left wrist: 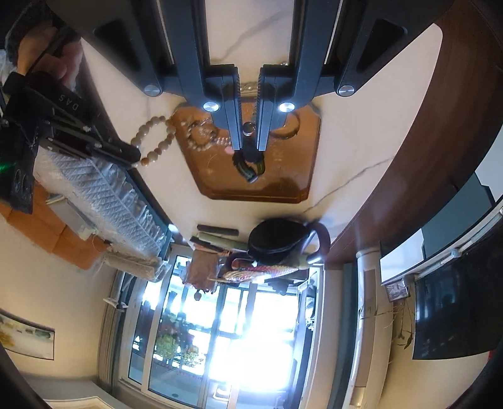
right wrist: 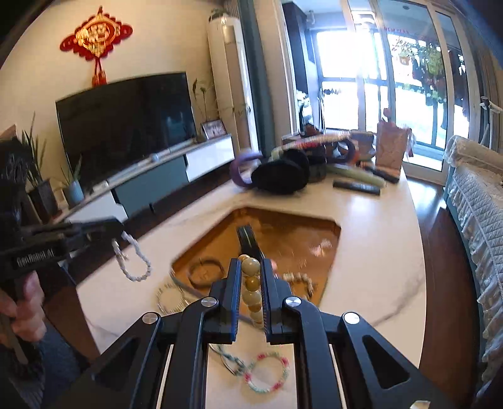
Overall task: Organize jewelry
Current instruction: 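Carry the chain bracelet over the tray with the left gripper while the right gripper carries beige beads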
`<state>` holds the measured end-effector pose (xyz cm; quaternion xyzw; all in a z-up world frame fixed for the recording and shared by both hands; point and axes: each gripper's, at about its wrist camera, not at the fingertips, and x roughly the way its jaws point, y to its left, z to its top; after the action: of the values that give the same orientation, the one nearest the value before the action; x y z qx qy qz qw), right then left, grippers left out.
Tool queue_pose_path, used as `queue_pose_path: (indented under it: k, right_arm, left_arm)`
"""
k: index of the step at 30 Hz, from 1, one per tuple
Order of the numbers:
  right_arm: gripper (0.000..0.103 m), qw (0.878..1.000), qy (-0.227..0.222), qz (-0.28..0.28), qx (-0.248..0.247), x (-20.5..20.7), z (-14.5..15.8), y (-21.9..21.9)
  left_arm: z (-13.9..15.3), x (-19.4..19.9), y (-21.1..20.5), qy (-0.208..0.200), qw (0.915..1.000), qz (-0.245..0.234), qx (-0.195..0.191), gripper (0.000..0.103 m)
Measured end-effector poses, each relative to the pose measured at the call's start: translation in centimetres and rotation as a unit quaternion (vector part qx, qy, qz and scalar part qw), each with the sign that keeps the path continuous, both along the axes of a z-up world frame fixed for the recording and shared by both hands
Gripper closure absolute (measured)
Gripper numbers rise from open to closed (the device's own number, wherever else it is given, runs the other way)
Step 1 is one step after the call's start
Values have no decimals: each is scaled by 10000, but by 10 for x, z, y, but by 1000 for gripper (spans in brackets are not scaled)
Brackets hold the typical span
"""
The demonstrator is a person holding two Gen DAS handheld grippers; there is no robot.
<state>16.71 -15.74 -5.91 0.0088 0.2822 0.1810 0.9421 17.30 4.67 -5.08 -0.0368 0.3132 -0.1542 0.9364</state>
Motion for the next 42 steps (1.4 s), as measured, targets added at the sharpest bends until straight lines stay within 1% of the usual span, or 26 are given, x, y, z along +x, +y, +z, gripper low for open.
queue_pose_path:
  k: [4, 8, 10, 12, 14, 16, 17, 18, 20, 21, 23, 26, 27, 29, 31, 33, 38, 41, 42]
  right_arm:
    - [92, 9997, -209, -36, 128, 0, 32, 1]
    - [92, 9991, -380, -57, 195, 0, 59, 5]
    - [92, 9987, -439, -58, 263, 1, 69, 7]
    - [92, 9980, -485, -51, 405, 3, 79, 8]
    - [92, 9969, -560, -20, 560, 3, 86, 10]
    - [92, 9961, -610, 2, 636, 3, 87, 13]
    - [92, 9962, -611, 9, 628, 3, 84, 14]
    - [92, 9964, -601, 18, 597, 2, 80, 15]
    - [92, 9980, -531, 45, 345, 4, 61, 20]
    - [92, 9985, -475, 35, 256, 6, 54, 21]
    - [92, 9997, -198, 39, 151, 18, 30, 20]
    - [92, 9996, 187, 23, 228, 32, 3, 13]
    - [92, 9994, 235, 22, 267, 35, -4, 10]
    - [92, 9990, 348, 81, 274, 42, -13, 9]
    - [92, 9988, 395, 66, 269, 47, -19, 8]
    - [92, 9985, 438, 92, 327, 53, -21, 7]
    - [92, 9982, 483, 118, 330, 65, -27, 7]
    - [92, 9974, 635, 120, 305, 74, -38, 8]
    - [92, 9964, 754, 135, 355, 79, -45, 8]
  left_arm:
    - [19, 4, -6, -95, 9999, 26, 79, 95]
    - [42, 5, -22, -346, 9990, 16, 295, 95]
    - [50, 4, -29, -440, 9986, -42, 305, 95]
    - [59, 6, -36, -574, 9980, -47, 253, 95]
    - [64, 9, -36, -629, 9980, 27, 42, 95]
    - [61, 12, -33, -631, 9979, 15, -170, 95]
    - [58, 12, -33, -645, 9978, 7, -159, 95]
    - [51, 13, -34, -672, 9977, 2, -30, 95]
    - [36, 19, -33, -613, 9980, 6, 166, 95]
    - [28, 24, -30, -518, 9985, 20, 169, 95]
    - [12, 34, -24, -306, 9995, 52, 102, 95]
    - [-12, 49, -11, -1, 9999, 163, 31, 95]
    - [-17, 52, -7, 60, 9998, 202, 46, 95]
    - [-24, 58, -2, 110, 9995, 304, 73, 95]
    - [-27, 65, 1, 161, 9993, 329, -40, 95]
    - [-28, 68, 3, 200, 9992, 300, -174, 95]
    - [-34, 78, 6, 242, 9991, 207, -276, 95]
    - [-51, 92, 2, 542, 9981, 46, -276, 95]
    - [-59, 97, 1, 627, 9976, 49, -298, 95]
